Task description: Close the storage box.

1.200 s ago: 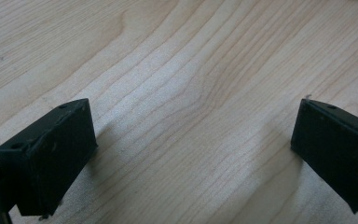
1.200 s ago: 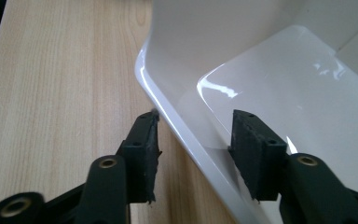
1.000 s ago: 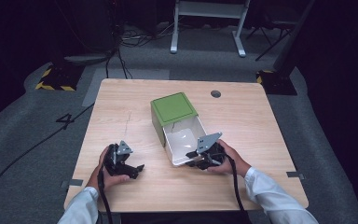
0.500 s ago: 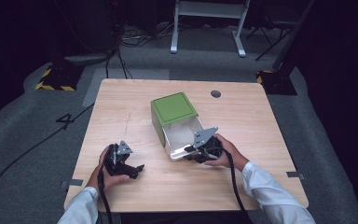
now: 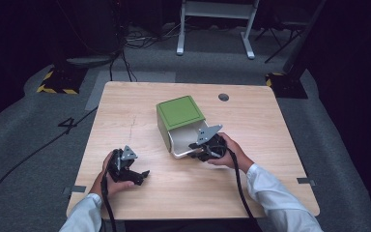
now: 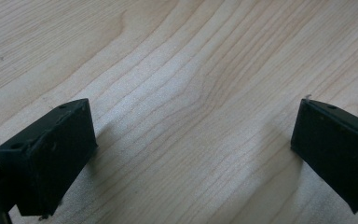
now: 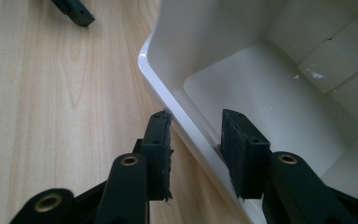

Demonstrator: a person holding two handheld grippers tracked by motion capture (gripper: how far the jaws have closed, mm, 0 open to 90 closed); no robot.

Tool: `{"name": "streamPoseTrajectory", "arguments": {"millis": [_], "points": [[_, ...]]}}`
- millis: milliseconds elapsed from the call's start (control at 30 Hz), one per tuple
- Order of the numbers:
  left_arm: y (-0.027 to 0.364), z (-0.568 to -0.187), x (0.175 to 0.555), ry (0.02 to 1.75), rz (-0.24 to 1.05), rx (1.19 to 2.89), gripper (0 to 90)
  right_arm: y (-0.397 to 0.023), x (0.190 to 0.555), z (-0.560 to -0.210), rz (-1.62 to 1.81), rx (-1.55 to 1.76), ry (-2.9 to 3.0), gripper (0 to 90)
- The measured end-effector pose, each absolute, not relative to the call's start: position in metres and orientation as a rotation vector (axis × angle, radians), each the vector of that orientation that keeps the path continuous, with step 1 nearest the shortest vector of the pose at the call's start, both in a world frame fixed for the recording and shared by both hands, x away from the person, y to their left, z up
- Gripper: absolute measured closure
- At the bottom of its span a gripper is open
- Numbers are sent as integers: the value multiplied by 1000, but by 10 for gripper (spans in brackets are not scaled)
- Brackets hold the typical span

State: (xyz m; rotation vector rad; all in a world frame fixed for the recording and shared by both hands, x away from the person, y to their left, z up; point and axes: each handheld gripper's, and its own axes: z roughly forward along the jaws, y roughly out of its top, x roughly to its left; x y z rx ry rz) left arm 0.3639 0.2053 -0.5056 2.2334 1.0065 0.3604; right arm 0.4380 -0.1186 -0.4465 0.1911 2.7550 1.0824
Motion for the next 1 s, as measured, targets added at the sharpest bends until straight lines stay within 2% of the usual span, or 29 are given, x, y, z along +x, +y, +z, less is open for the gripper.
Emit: {"name": "streamPoseTrajectory", "arguments": {"millis": [1000], "points": [[205,-506,364,1007,361,2233,1,-102,458,-450,1028,352,2651,532]]}}
